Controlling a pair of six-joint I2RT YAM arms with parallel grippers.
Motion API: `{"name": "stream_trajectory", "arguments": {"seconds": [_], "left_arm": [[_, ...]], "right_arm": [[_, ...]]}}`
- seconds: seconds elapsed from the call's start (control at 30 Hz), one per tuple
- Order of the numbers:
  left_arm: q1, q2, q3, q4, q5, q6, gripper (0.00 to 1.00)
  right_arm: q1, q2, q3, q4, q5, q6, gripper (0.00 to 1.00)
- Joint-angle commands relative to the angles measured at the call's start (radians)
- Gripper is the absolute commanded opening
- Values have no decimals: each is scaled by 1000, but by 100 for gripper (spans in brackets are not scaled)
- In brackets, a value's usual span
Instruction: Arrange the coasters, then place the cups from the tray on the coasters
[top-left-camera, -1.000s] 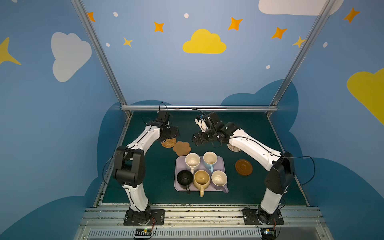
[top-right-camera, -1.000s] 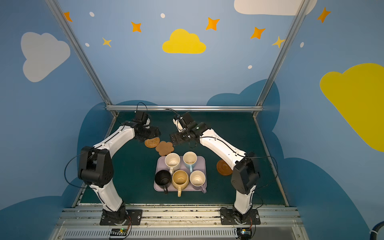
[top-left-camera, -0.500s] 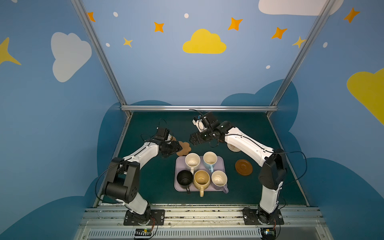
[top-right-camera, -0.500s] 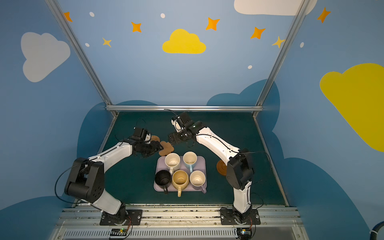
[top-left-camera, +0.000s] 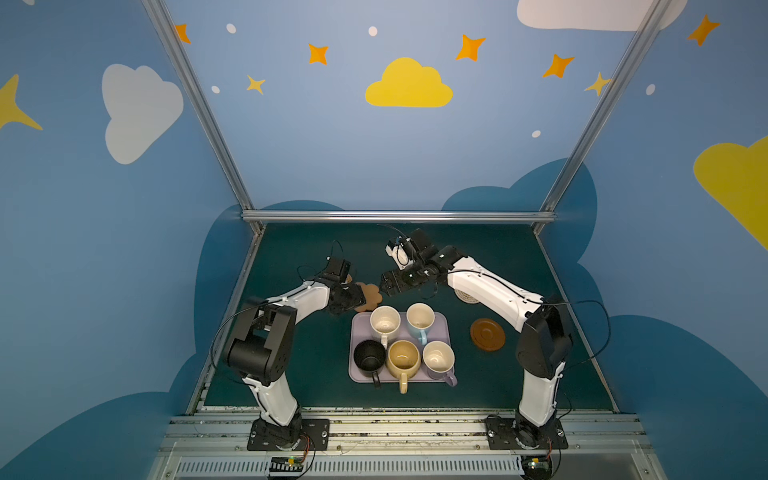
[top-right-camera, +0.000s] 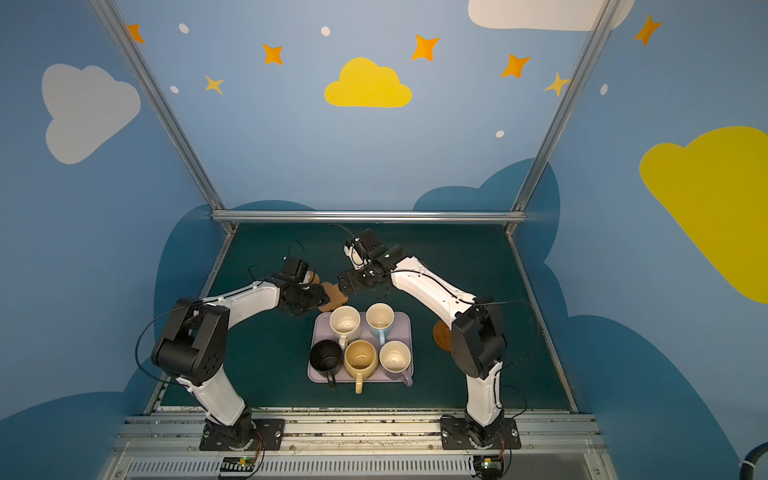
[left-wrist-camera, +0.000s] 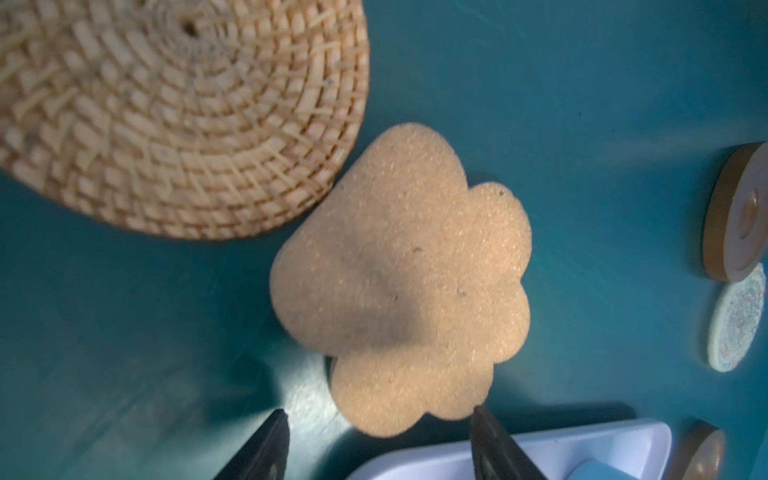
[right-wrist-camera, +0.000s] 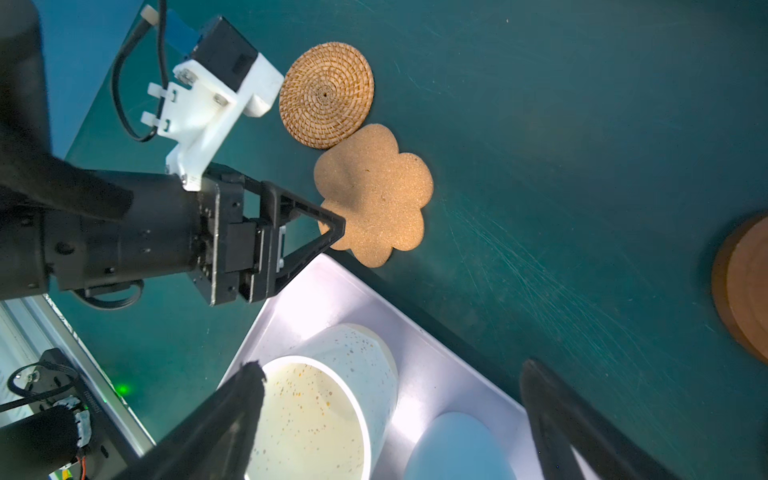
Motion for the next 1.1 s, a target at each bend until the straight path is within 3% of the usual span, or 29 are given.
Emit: {"name": "stream_trajectory", "arguments": {"seconds": [0.0, 0.3, 0.6, 1.07], "left_arm": [[-3, 43, 26, 17, -4, 8, 69], [-21, 73, 36, 46, 52, -42, 68], [-41, 135, 105, 25, 22, -65, 66], [-52, 211, 200, 46, 69, -99, 62]], "right_arm": [[-11, -40, -7, -6, -15, 8, 96], [-22, -64, -43, 12, -9, 10, 96], [-31, -71, -61, 15, -10, 14, 96], [-57, -91, -100, 26, -17, 19, 96]]}}
